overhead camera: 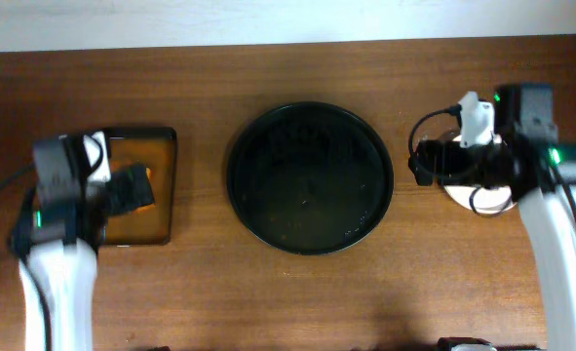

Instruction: Clean dirty plates on tray and stack at the side

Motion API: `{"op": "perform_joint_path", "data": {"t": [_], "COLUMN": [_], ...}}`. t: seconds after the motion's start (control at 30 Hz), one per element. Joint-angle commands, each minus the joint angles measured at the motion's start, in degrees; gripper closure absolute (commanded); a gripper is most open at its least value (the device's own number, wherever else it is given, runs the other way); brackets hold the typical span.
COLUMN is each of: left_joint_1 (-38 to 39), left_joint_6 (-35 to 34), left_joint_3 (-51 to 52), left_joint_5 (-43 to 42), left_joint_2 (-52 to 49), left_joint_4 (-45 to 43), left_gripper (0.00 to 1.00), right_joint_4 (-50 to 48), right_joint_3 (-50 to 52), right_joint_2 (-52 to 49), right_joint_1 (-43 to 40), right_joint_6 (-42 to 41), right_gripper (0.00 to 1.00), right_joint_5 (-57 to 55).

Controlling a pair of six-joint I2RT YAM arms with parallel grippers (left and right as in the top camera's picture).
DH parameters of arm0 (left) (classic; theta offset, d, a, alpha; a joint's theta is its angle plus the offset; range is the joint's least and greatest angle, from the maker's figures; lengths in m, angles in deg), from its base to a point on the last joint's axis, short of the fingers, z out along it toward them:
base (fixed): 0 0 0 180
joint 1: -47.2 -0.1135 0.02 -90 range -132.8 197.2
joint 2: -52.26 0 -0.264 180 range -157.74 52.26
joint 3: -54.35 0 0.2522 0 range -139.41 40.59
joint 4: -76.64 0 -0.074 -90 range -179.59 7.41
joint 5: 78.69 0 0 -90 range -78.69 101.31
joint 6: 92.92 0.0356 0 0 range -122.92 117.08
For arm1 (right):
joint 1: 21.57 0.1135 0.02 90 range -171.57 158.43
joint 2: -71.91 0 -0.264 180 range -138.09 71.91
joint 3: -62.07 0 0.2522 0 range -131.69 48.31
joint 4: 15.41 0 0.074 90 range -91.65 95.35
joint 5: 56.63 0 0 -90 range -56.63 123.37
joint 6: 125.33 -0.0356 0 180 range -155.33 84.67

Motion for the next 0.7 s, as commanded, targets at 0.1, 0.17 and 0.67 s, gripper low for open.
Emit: {"op": "perform_joint_path", "data": {"t": [0.1, 0.17, 0.67], "left_joint_1": [0.1, 0.1, 0.1], "left_joint_6": [-2.5, -2.5, -2.5], "left_joint_3": [16.4, 17.7, 17.8], "left_joint_5": [-5.7, -5.5, -5.5], "left_joint_2": [29.3, 33.6, 37.8], "left_joint_4": [-5.6, -5.2, 2.2], "left_gripper": [0.01, 0.01, 0.01], "right_joint_4": [-5.2, -4.4, -1.4], "right_joint_3": [17.3, 19.3, 19.6], "right_joint_2": [24.4, 30.1, 36.6], "right_joint_1": [0.3, 0.3, 0.5], "right_joint_6": [0.6, 0.6, 0.6], "right_gripper": [0.01, 0.01, 0.01], "right_joint_5": [-3.5, -6.4, -6.3]}}
